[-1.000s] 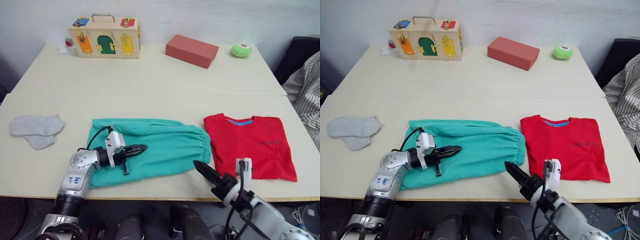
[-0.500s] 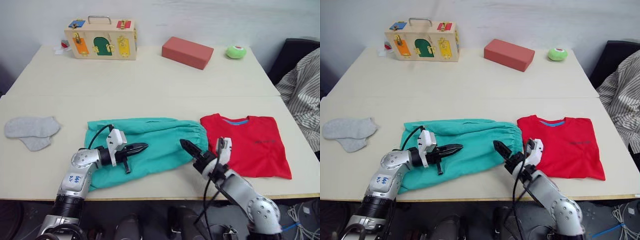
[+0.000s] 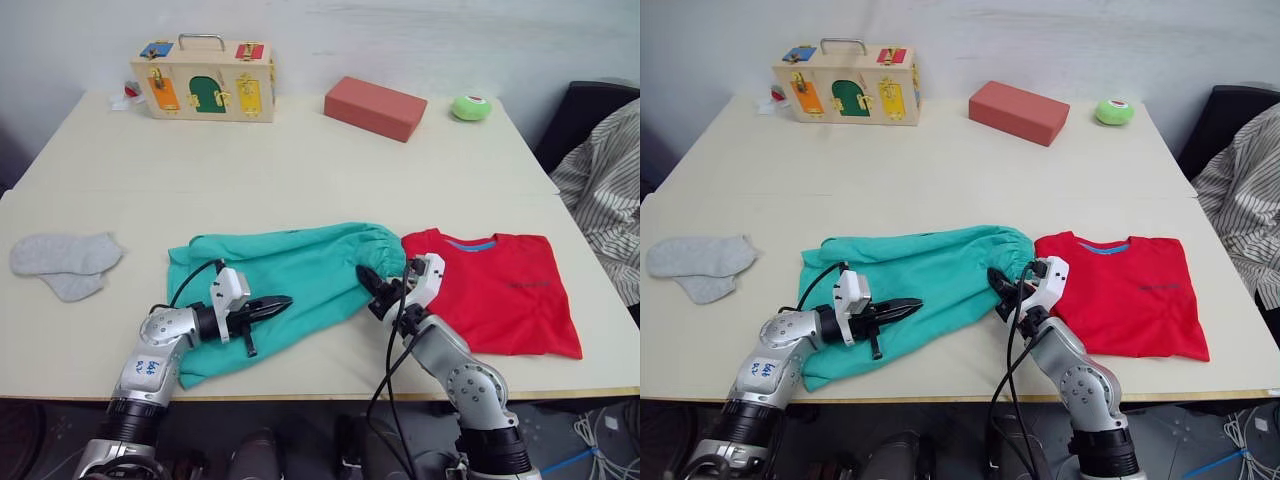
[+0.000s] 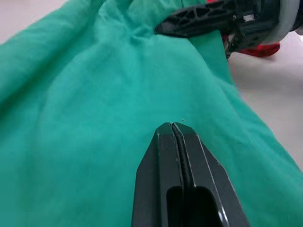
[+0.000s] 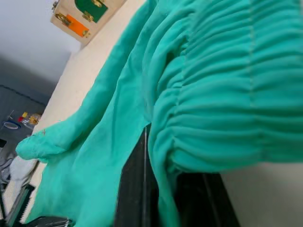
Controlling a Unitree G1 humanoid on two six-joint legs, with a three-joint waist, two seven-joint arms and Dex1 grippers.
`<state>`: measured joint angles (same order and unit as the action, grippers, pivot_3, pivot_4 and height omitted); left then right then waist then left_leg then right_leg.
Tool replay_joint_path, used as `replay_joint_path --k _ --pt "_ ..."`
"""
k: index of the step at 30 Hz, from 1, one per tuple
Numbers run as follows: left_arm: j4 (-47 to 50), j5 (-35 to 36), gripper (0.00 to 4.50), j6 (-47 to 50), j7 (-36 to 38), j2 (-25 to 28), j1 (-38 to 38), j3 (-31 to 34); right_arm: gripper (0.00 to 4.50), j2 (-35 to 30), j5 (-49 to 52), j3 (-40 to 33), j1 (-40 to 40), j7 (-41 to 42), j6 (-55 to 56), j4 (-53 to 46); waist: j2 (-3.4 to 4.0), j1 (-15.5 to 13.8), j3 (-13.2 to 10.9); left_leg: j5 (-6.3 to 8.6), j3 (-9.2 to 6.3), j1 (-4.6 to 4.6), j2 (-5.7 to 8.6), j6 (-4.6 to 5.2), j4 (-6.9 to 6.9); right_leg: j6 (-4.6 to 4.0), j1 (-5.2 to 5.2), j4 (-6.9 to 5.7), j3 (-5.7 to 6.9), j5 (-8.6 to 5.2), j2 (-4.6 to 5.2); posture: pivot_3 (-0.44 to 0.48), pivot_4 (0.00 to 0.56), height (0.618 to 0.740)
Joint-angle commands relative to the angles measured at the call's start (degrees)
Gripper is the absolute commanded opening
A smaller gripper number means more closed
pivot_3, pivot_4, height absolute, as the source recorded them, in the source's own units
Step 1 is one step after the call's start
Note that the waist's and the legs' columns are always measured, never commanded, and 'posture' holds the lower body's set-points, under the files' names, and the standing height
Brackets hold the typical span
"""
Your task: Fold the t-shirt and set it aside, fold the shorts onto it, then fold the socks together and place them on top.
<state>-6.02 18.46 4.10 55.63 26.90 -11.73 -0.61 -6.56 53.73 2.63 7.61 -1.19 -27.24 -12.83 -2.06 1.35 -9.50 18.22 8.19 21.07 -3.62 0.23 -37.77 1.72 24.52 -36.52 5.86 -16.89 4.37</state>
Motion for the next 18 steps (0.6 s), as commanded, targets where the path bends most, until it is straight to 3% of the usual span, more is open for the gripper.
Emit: replay_joint_path --k 1,7,10,15,18 --pt "1.62 0.89 0.0 -0.72 -1.44 0.0 1.17 1.99 0.03 -0.77 -8.11 -1.76 -1.21 5.62 7.7 -0.93 0.27 -0.08 -0.16 0.01 0.01 0.04 0.05 0.05 0.0 0.02 0.02 0.01 0.01 0.01 0.06 0.0 0.15 0.74" --pt "4.34 0.41 0.0 1.0 -5.58 0.59 2.59 4.44 0.03 -4.33 -20.58 -3.06 -3.92 9.89 16.34 -4.95 0.62 0.14 -0.38 0.02 0.06 0.17 0.08 -0.15 0.05 0.04 0.14 0.09 0.04 -0.02 0.06 0.0 0.15 0.74" --pt "4.97 -0.85 0.0 2.3 -8.23 1.28 2.96 5.09 0.03 -12.2 -32.32 -0.44 -4.61 14.5 20.24 -6.89 0.81 0.3 -0.5 -0.02 0.12 0.15 0.09 -0.23 0.14 0.05 0.16 0.16 0.03 -0.03 0.05 0.0 0.15 0.74" --pt "5.15 -2.78 0.0 4.21 -12.28 2.14 2.81 5.59 0.03 -21.02 -47.09 7.44 1.12 20.7 21.91 -9.0 0.9 0.42 -0.57 0.07 0.16 0.06 0.06 -0.06 0.17 0.07 0.19 0.1 0.01 -0.04 -0.03 0.0 0.15 0.74" --pt "5.15 -3.57 0.0 6.09 -15.53 2.05 2.77 6.52 0.03 -20.3 -50.49 11.77 6.74 21.92 15.88 -10.89 0.9 0.39 -0.58 -0.08 0.15 0.02 0.03 -0.21 0.27 0.06 0.26 0.02 0.01 -0.04 -0.07 0.0 0.15 0.74"
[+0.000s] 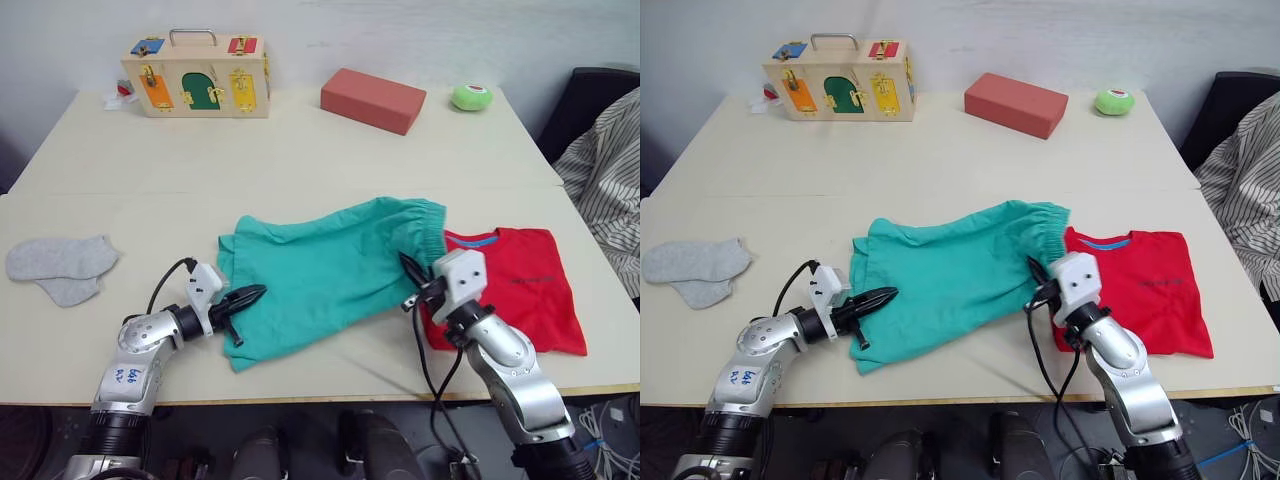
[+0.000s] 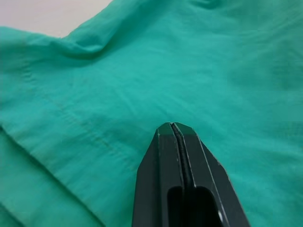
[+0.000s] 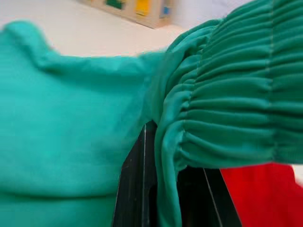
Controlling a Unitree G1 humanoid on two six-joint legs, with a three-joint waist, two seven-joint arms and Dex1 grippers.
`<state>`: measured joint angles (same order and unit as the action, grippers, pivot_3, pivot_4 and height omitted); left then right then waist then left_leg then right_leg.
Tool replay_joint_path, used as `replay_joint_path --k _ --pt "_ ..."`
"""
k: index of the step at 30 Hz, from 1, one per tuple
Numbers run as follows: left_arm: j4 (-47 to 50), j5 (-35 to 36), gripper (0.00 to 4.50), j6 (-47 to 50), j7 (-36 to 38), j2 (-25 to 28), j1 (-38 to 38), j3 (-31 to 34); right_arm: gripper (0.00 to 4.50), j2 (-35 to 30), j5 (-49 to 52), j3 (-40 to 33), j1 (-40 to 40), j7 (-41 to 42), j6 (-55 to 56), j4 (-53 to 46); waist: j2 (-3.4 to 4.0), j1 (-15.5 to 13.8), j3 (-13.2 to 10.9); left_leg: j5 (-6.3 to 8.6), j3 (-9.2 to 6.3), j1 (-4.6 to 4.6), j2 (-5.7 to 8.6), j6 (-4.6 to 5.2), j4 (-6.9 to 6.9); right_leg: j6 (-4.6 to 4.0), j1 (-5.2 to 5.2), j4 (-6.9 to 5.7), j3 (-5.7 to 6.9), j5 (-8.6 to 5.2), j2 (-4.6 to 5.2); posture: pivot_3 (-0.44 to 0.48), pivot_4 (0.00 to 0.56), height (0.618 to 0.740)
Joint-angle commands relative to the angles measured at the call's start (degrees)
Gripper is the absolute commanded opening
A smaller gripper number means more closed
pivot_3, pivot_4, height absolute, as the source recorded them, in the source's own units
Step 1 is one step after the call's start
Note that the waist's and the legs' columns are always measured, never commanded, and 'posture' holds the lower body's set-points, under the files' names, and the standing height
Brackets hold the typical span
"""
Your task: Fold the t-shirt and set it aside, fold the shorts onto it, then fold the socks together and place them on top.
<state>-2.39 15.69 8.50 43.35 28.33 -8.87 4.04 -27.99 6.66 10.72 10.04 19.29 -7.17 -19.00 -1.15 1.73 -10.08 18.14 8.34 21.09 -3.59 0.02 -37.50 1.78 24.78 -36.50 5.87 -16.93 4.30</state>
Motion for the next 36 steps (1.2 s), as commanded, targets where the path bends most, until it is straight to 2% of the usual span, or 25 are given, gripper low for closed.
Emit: replay_joint_path --k 1,6,13,17,24,30,33,36 --pt "1.7 -0.66 0.0 2.26 -3.99 0.46 -0.02 2.16 0.03 1.9 -3.64 4.25 5.49 1.47 -5.98 -5.21 -0.01 -0.02 0.0 -0.08 -0.01 -0.03 -0.01 -0.05 0.1 0.0 0.02 0.0 0.0 0.0 -0.01 0.0 0.15 0.74" --pt "4.47 -0.02 0.0 5.24 -4.91 1.72 2.59 3.1 0.03 6.5 -2.78 8.24 12.81 4.01 -18.17 -7.59 -0.03 0.01 0.02 -0.34 -0.02 0.04 0.0 -0.44 0.27 -0.1 0.17 -0.04 0.01 -0.03 0.01 0.0 0.15 0.74" --pt "8.82 0.89 0.0 7.34 -5.4 2.13 7.64 4.44 0.03 12.64 -3.27 13.55 21.3 7.25 -26.74 -2.21 -0.02 0.11 0.02 -0.29 0.01 0.07 0.01 -0.35 0.23 -0.18 0.23 -0.1 0.01 -0.04 0.07 0.0 0.15 0.74" --pt "11.37 1.23 0.0 8.34 -6.42 1.58 9.76 4.67 0.03 15.22 -4.56 17.75 22.83 8.24 -28.6 0.38 -0.03 0.18 0.02 -0.27 0.0 0.07 0.01 -0.31 0.26 -0.26 0.28 -0.18 0.01 -0.06 0.07 0.0 0.15 0.74" --pt "13.83 1.84 0.0 9.74 -8.5 1.01 11.91 5.78 0.03 15.94 -5.36 22.75 24.57 13.34 -30.05 5.69 -0.04 0.28 0.03 -0.26 0.01 0.08 0.03 -0.28 0.22 -0.26 0.29 -0.23 0.01 -0.06 0.11 0.0 0.15 0.74" --pt "14.01 2.16 0.0 9.86 -9.74 0.5 12.01 6.3 0.03 19.92 -5.63 24.38 27.98 16.35 -26.33 12.87 -0.04 0.81 0.03 -0.27 0.02 0.09 0.02 -0.26 0.21 -0.29 0.38 -0.35 0.01 -0.08 0.11 0.0 0.15 0.74" --pt "13.81 2.3 0.0 9.38 -10.1 0.06 12.03 6.7 0.72 20.22 -3.22 23.67 29.05 20.82 -26.61 13.52 -0.04 0.84 0.03 -0.27 0.0 0.08 0.02 -0.27 0.23 -0.31 0.39 -0.4 0.02 -0.09 0.11 0.0 0.15 0.74" --pt "13.38 2.46 0.0 8.66 -10.29 -0.43 11.98 7.1 1.66 20.31 1.06 20.94 29.82 25.76 -27.07 13.42 -0.04 0.83 0.03 -0.27 0.01 0.09 0.02 -0.25 0.22 -0.31 0.38 -0.39 0.02 -0.09 0.12 0.0 0.15 0.74"
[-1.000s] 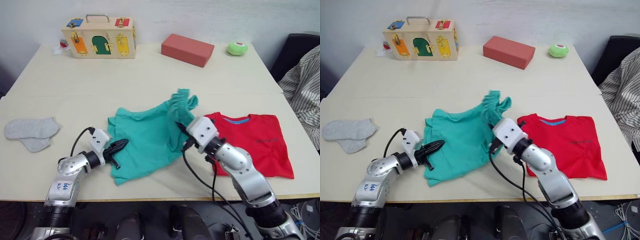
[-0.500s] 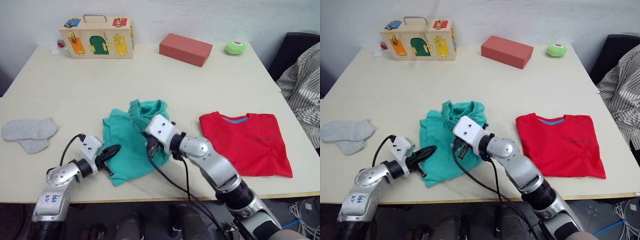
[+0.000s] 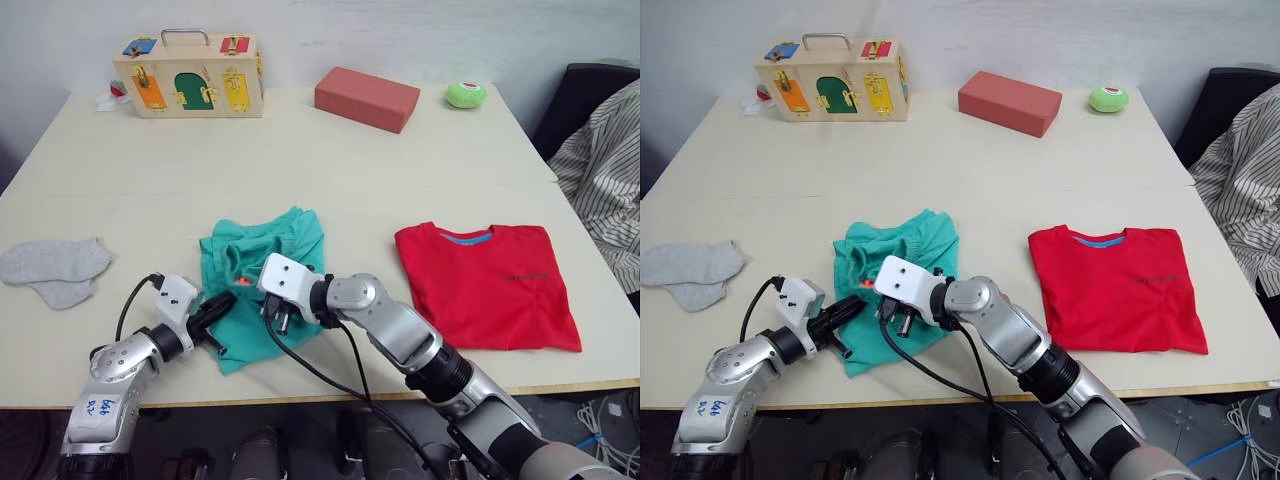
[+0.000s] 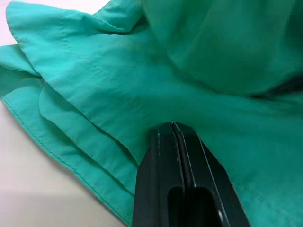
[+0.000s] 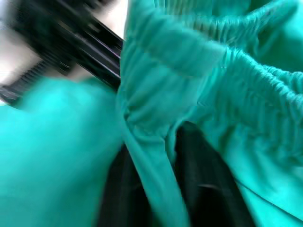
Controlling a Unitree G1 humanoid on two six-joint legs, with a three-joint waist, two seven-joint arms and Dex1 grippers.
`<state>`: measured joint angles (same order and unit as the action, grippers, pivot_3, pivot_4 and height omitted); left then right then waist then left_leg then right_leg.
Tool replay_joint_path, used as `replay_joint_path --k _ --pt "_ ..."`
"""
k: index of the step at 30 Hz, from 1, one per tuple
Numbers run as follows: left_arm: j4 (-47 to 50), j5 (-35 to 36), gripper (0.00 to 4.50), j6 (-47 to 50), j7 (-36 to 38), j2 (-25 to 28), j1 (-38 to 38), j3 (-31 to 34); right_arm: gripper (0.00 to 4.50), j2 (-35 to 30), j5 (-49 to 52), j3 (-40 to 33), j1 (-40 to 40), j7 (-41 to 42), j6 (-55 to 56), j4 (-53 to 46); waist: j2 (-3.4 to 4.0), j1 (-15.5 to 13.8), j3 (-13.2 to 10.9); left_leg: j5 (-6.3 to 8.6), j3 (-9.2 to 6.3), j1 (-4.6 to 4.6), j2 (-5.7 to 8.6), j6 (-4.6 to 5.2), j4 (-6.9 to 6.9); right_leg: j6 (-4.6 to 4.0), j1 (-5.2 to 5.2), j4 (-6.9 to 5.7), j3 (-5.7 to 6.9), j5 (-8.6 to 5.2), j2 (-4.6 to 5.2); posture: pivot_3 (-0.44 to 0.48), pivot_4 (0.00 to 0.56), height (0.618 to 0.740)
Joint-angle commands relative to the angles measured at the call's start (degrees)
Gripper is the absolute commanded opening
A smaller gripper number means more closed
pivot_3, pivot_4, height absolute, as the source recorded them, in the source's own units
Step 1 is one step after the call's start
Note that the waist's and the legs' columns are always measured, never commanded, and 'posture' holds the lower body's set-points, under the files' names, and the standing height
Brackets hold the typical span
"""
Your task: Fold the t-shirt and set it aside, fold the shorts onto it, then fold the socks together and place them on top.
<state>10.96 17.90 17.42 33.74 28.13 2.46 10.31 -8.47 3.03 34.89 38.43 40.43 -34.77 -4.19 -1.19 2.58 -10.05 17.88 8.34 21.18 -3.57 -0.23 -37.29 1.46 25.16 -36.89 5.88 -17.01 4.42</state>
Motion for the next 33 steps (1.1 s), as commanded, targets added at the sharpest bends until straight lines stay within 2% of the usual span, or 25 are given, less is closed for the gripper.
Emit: replay_joint_path --k 1,5,13,18,22,25,29,32,33 --pt "-0.1 0.25 0.0 -0.38 -0.8 -0.36 0.62 0.96 2.04 0.86 6.46 -4.35 1.63 6.15 -0.7 -1.55 0.0 -0.02 0.0 0.0 0.0 0.0 0.0 0.0 0.0 0.0 0.0 0.0 0.0 0.0 0.0 0.0 0.15 0.74" --pt "-0.77 0.35 0.0 -0.91 -1.27 -0.84 0.44 1.55 3.39 -0.63 12.7 -6.97 3.04 14.89 -0.49 -1.87 0.0 0.06 0.0 0.04 -0.01 -0.01 0.0 0.07 0.0 -0.01 0.0 -0.01 0.01 0.01 0.0 0.0 0.15 0.74" --pt "0.22 1.57 0.0 -1.04 -2.78 -2.4 1.07 3.23 3.39 -6.88 23.15 -15.36 2.08 24.5 -2.95 -3.68 0.0 -0.06 0.0 0.06 -0.02 0.01 0.0 0.11 -0.01 -0.02 -0.01 0.01 0.03 0.01 0.0 0.0 0.15 0.74" --pt "2.32 5.27 0.0 -1.46 -2.49 -3.3 2.82 6.73 3.39 -9.32 28.84 -23.83 -2.25 22.98 -5.4 -2.69 -0.01 -0.13 0.0 0.07 -0.02 0.01 0.0 0.12 0.02 -0.02 0.0 0.03 0.03 0.01 0.0 0.0 0.15 0.74" --pt "3.39 8.2 0.0 -2.37 -0.46 -2.77 4.74 9.4 3.39 -8.71 28.49 -27.68 -5.58 18.94 -3.01 -0.23 -0.01 -0.19 0.0 0.07 -0.02 0.02 0.0 0.12 0.02 -0.02 0.01 0.04 0.03 0.01 0.0 0.0 0.15 0.74" --pt "4.67 12.15 0.0 -3.4 2.05 -2.36 6.41 13.02 2.76 -7.62 24.26 -26.99 -7.65 16.11 3.67 1.4 -0.01 -0.23 0.0 0.07 -0.01 0.01 0.0 0.12 0.03 -0.03 0.01 0.04 0.02 0.01 0.0 0.0 0.15 0.74" --pt "7.77 20.62 0.0 -2.38 9.61 1.35 8.54 18.9 1.38 -7.53 13.74 -20.4 -10.26 14.17 16.91 3.99 -0.01 -0.12 0.0 0.06 0.02 0.06 0.0 0.07 0.04 -0.04 0.07 0.04 0.02 0.0 -0.03 0.0 0.15 0.74" --pt "14.34 29.38 0.0 7.43 14.06 10.75 6.11 18.63 0.32 -5.72 7.84 -17.9 -11.01 9.74 23.71 7.8 -0.09 -0.14 -0.04 0.02 0.01 0.07 0.0 0.0 0.02 -0.04 0.07 0.04 0.02 0.0 -0.03 0.0 0.15 0.74" --pt "16.13 31.52 0.0 10.48 14.46 13.27 3.5 16.48 0.04 -5.37 6.53 -17.33 -11.1 9.06 25.35 8.8 -0.12 -0.4 -0.07 -0.04 0.0 0.08 0.0 -0.09 -0.01 -0.04 0.07 0.01 0.02 0.0 -0.03 0.0 0.15 0.74"
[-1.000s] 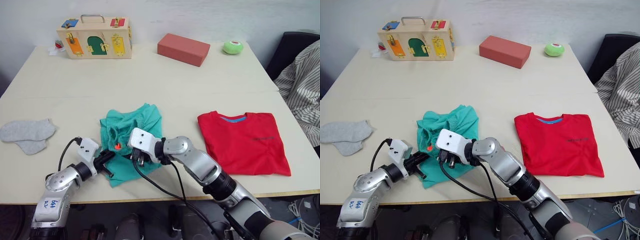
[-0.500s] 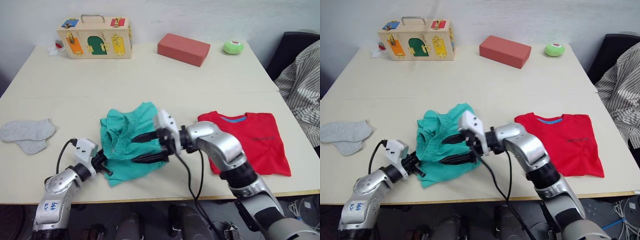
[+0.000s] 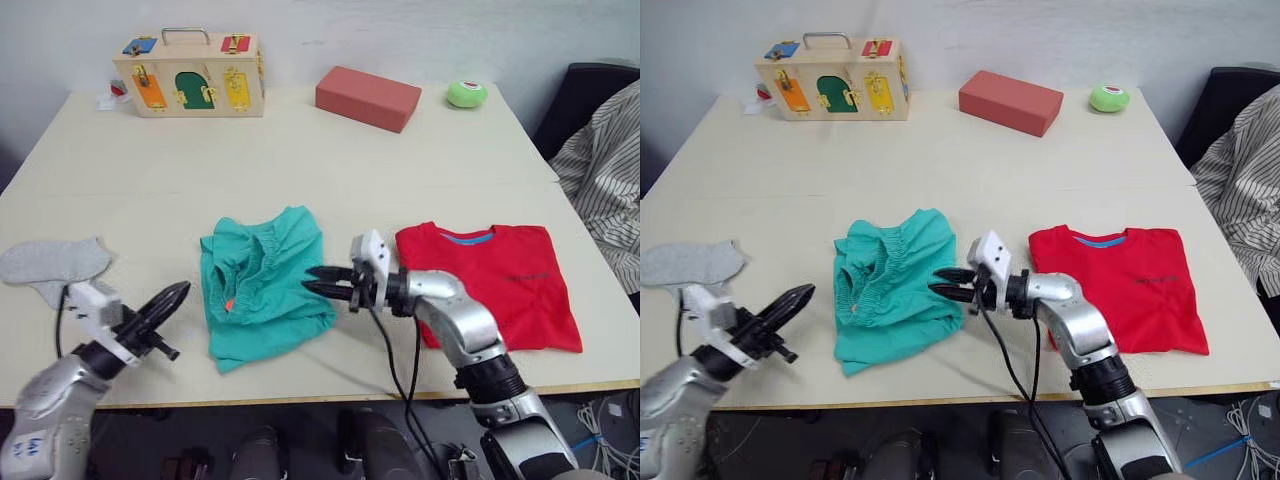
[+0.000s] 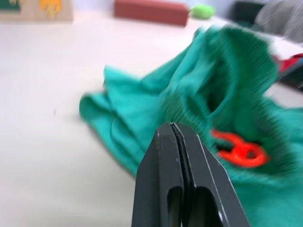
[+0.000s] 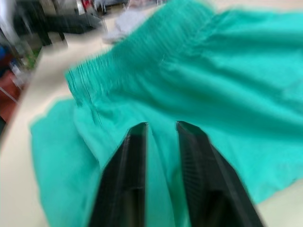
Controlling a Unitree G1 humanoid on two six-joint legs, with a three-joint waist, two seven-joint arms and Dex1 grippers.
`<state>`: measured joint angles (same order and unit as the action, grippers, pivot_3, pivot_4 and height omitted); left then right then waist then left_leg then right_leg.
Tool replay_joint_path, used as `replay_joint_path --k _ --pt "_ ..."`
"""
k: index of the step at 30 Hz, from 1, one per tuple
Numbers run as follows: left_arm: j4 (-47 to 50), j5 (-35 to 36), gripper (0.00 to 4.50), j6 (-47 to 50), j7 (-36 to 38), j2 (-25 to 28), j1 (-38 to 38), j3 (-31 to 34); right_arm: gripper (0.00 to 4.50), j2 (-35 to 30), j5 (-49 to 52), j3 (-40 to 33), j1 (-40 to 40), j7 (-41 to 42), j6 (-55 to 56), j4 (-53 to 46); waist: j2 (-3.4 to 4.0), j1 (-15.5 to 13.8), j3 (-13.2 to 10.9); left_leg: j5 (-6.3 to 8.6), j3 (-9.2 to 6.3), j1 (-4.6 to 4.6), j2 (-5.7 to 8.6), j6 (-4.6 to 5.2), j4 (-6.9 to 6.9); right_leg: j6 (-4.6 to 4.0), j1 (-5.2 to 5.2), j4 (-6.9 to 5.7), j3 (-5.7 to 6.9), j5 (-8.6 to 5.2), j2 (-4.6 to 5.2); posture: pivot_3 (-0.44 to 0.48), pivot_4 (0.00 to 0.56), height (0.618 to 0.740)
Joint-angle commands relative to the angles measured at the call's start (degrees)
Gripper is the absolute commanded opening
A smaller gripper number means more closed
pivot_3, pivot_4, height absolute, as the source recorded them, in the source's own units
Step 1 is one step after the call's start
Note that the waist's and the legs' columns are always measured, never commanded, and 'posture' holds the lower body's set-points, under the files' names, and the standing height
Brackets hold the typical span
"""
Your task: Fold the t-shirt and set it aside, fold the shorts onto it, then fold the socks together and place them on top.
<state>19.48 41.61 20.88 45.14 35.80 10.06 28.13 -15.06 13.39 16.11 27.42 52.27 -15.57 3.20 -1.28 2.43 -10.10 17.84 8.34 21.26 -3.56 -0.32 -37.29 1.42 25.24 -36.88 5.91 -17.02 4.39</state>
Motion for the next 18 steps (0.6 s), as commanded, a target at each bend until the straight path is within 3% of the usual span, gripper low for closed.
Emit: replay_joint_path --k 1,6,10,13,18 --pt "8.55 9.19 0.0 8.94 3.09 7.12 -5.84 -2.77 0.04 1.43 -4.67 1.8 -0.15 -3.04 7.33 2.11 -0.01 -0.61 -0.03 -0.05 -0.04 0.02 0.02 -0.07 -0.01 0.0 -0.01 0.0 0.01 0.0 0.02 0.0 0.15 0.74" --pt "3.45 -1.5 0.0 10.78 1.62 5.48 -24.47 -22.15 0.04 1.75 -9.59 4.31 0.16 -4.39 12.08 5.13 0.07 -0.83 -0.08 -0.13 -0.04 -0.09 0.23 -0.09 -0.04 0.08 -0.23 0.06 -0.05 0.05 0.12 0.0 0.15 0.74" --pt "-4.3 -8.79 0.0 9.08 -0.05 -0.13 -32.85 -30.52 0.04 2.2 -11.93 5.83 0.24 -4.81 13.24 5.7 0.07 -0.16 -0.1 -0.18 0.1 -0.05 0.15 -0.13 -0.02 0.09 -0.12 0.06 -0.11 0.05 -0.03 0.0 0.15 0.74" --pt "-11.02 -15.32 0.0 7.88 -5.54 -3.92 -36.52 -32.82 0.04 2.25 -12.97 7.27 0.01 -3.87 13.62 5.34 0.06 -0.26 -0.1 -0.25 0.1 -0.03 0.01 -0.25 -0.02 0.03 -0.04 0.07 -0.1 0.02 -0.21 0.0 0.15 0.74" --pt "-15.28 -21.14 0.0 8.38 -9.76 -3.4 -35.68 -31.32 0.04 2.19 -12.65 7.56 -0.93 -3.27 12.36 3.95 0.02 -0.12 -0.12 -0.29 0.09 -0.06 -0.07 -0.32 -0.03 0.02 0.0 -0.07 -0.12 0.01 -0.25 0.0 0.15 0.74"
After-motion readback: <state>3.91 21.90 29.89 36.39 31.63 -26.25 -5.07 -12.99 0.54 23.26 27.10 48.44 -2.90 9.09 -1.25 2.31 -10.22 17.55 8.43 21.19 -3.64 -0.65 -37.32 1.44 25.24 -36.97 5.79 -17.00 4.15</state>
